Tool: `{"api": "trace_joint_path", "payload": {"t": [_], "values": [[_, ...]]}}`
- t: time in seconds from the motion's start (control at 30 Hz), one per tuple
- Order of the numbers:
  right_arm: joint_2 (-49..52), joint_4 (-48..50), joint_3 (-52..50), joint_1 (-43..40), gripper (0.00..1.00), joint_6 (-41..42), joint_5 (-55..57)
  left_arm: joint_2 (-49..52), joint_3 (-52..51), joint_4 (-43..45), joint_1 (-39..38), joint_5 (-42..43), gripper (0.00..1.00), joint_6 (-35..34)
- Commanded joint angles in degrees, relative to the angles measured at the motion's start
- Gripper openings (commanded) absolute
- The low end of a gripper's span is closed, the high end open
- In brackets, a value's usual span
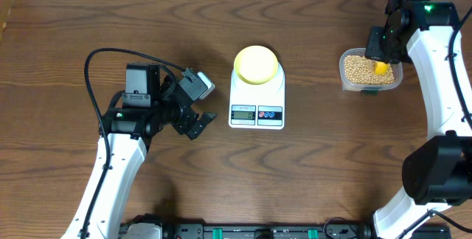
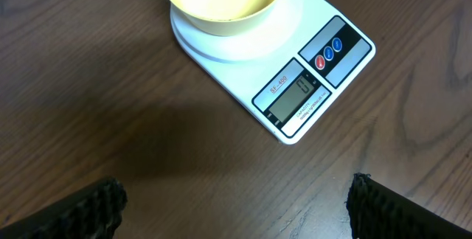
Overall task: Scoop item into bowl and weigh 50g on scale
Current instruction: 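Lower the scoop into the soybeans with the right gripper and scoop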
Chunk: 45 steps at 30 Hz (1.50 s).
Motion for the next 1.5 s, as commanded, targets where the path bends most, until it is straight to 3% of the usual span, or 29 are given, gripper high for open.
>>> {"api": "trace_joint_path", "payload": {"t": [0.0, 0.53, 1.17, 1.47], "values": [[0.35, 0.35, 0.85, 0.31, 0.01, 1.18, 3.52, 0.35, 0.13, -0.15, 0.15, -0.33, 0.98, 1.01], [5.73, 2.16, -0.15, -1.27, 0.01, -0.59, 0.35, 0.35, 0.13, -0.15, 0.15, -0.33, 0.98, 1.01], [8.66, 2.34, -0.17, -6.88, 0.01, -3.61, -23.47, 0.35, 0.13, -0.15, 0.15, -0.33, 0.98, 1.01], [8.66, 0.92, -0.17, -10.21, 0.01, -3.56, -28.72, 0.35, 0.13, -0.15, 0.15, -0.33, 0.97, 1.01]]}}
